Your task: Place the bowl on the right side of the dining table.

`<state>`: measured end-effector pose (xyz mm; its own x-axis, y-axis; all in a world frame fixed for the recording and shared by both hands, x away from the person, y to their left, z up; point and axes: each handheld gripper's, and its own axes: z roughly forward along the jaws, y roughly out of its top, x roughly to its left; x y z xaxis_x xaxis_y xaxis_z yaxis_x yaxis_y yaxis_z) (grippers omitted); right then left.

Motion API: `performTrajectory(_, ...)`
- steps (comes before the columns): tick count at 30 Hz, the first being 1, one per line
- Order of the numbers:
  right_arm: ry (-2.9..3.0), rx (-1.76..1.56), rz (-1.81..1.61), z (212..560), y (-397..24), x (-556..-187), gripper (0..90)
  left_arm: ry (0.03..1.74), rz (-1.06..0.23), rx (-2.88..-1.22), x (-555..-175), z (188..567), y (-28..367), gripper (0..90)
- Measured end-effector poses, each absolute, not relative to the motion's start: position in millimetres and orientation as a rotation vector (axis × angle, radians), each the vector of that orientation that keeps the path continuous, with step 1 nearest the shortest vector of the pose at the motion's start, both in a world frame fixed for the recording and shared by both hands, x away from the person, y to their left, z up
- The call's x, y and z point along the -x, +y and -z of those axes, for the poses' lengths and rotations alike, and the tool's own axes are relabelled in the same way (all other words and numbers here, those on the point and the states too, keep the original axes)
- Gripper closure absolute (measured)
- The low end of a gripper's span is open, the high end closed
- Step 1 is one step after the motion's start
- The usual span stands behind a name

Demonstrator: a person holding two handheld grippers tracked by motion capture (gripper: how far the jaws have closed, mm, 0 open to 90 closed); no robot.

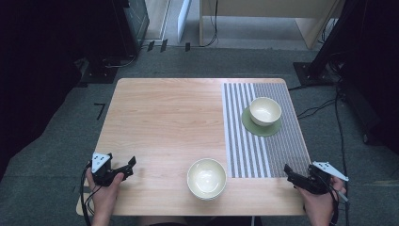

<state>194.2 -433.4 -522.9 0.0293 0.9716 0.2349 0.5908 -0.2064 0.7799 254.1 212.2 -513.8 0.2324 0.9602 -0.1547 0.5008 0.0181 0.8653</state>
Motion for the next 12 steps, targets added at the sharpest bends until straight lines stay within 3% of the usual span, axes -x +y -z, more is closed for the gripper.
performTrajectory(12, 1.548, -1.922, -1.085, 522.3, -436.0, -192.0, 0.0, 1.403, -0.642, -1.615, -254.7, 513.8, 212.5, 1.1)
